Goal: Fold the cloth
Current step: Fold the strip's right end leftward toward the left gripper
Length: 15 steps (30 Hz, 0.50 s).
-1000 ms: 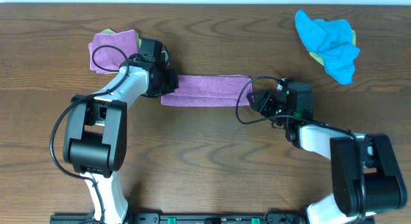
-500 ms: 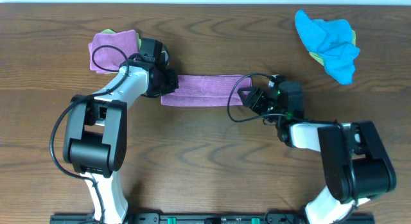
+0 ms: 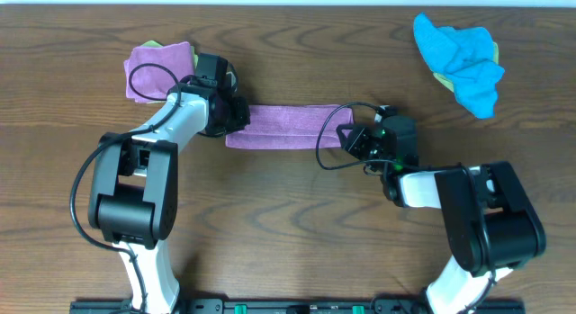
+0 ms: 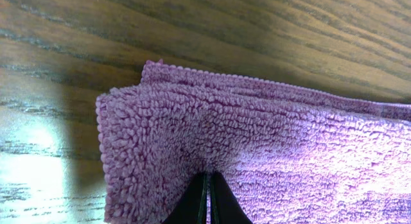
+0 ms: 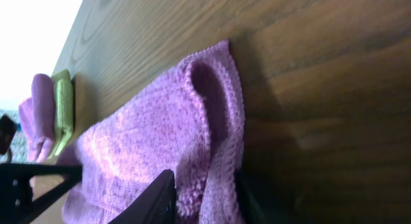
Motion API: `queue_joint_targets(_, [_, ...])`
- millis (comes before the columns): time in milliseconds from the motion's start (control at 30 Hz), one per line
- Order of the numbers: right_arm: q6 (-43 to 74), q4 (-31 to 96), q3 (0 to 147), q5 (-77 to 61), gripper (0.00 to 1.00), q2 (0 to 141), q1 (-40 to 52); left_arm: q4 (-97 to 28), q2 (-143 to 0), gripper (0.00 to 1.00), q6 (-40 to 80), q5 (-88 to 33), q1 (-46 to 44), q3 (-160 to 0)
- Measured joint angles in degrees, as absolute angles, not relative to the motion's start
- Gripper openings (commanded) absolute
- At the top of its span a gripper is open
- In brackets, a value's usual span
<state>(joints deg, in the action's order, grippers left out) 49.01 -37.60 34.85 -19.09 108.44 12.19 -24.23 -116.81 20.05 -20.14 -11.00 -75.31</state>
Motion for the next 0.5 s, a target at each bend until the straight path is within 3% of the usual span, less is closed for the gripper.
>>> queue_joint_targets(100, [48.9,-38.5,35.3,-18.1,0.23,109.3,12.6,-24.8,-116.8,0.05,20.1,-20.1,-11.0,-75.3])
queue_joint_targets(167, [49.1,-38.7,36.3,-17.4,0.03,110.5,13.0,-25.1,-116.8,0.06,20.1,-20.1,-11.0,-75.3])
queue_joint_targets(500, [44.5,-43.0,36.7,-18.2,0.01,110.0,13.1,-25.2,-116.8,0.06,20.8,-20.3,-11.0,-75.3])
